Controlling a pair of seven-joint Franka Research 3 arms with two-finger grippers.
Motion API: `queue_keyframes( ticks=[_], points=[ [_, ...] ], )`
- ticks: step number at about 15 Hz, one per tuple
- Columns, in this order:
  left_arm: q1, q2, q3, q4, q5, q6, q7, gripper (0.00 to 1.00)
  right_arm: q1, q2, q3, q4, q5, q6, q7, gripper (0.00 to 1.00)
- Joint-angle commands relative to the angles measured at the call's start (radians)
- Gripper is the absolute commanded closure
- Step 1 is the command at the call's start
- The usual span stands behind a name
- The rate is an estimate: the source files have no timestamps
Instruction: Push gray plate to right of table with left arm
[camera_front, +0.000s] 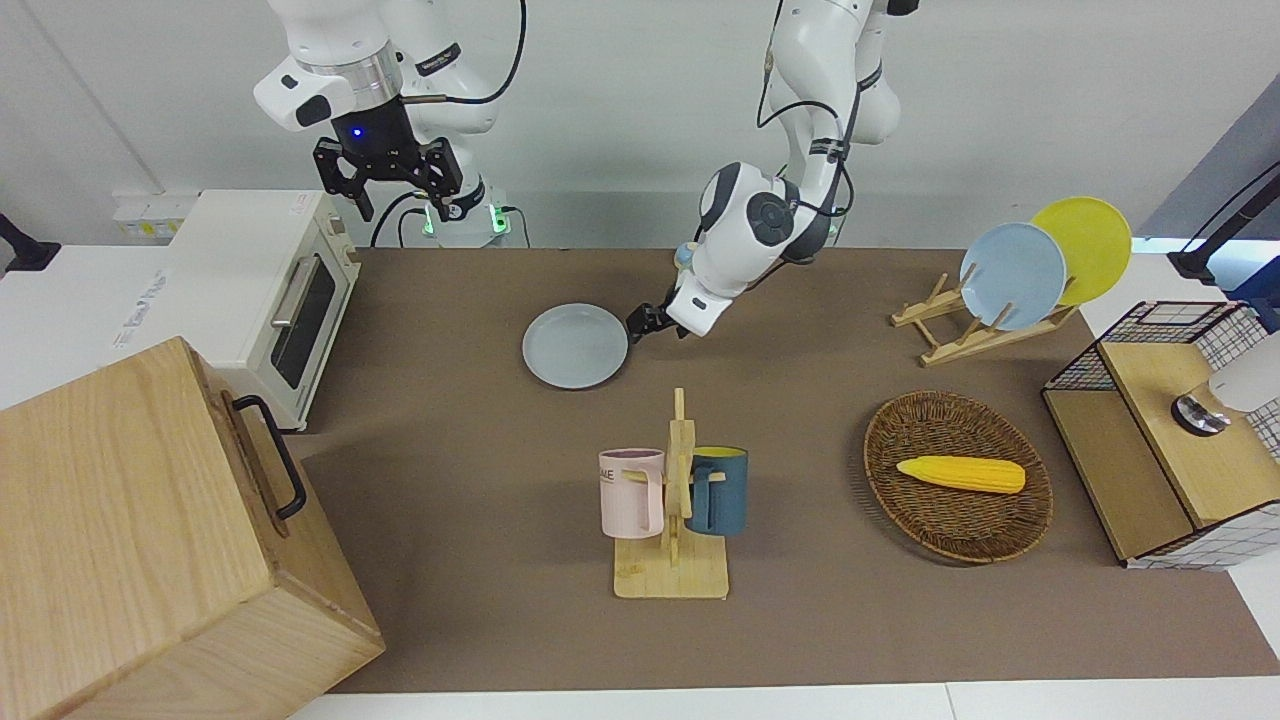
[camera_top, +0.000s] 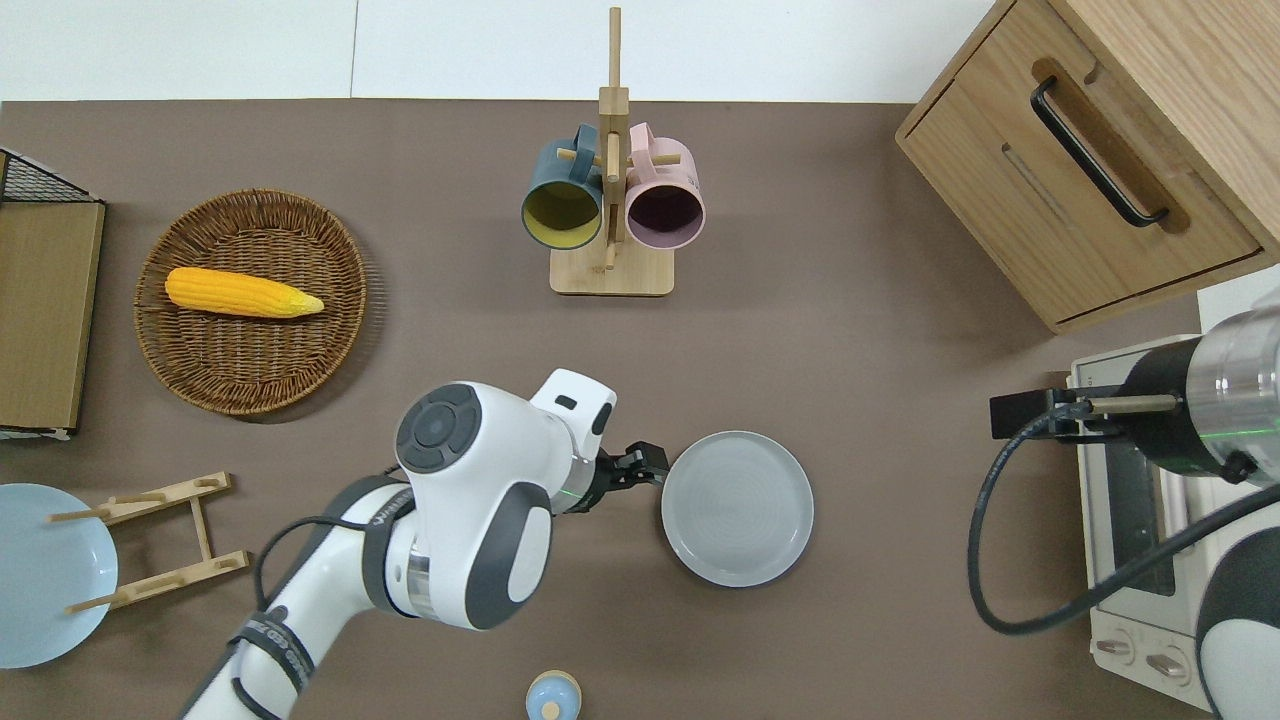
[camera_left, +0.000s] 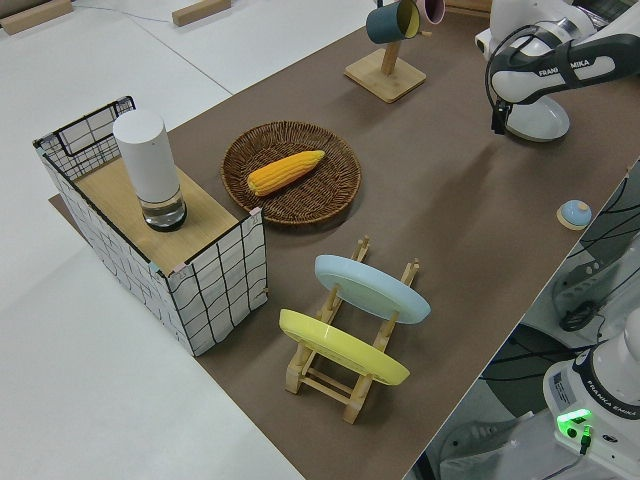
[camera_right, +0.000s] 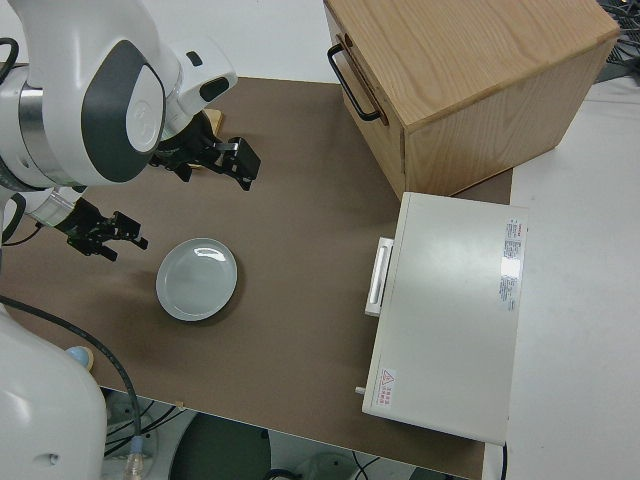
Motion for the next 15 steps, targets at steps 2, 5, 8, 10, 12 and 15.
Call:
queue_keyframes(
  ticks=[2, 5, 8, 10, 12, 15],
  points=[
    [0.054, -0.021, 0.088, 0.171, 0.212, -0.291, 0.050, 0.01, -0.030, -0.027, 0.017, -0.027, 0.022, -0.001, 0.011, 0.005],
    [0.080, -0.033, 0.151, 0.203, 0.270, -0.386, 0.148, 0.01, -0.030, -0.027, 0.017, -0.027, 0.022, -0.001, 0.011, 0.005],
    [0.158, -0.056, 0.154, 0.218, 0.299, -0.445, 0.277, 0.01, -0.030, -0.027, 0.017, -0.027, 0.022, -0.001, 0.011, 0.007],
    [0.192, -0.056, 0.173, 0.264, 0.385, -0.488, 0.340, 0.01, -0.030, -0.027, 0.017, -0.027, 0.022, -0.001, 0.011, 0.005],
    [0.224, -0.057, 0.196, 0.309, 0.416, -0.512, 0.389, 0.01, -0.030, -0.027, 0.017, -0.027, 0.022, -0.001, 0.011, 0.005],
    [0.267, -0.056, 0.222, 0.393, 0.442, -0.540, 0.439, 0.01, -0.030, -0.027, 0.017, -0.027, 0.022, -0.001, 0.011, 0.005]
  ],
)
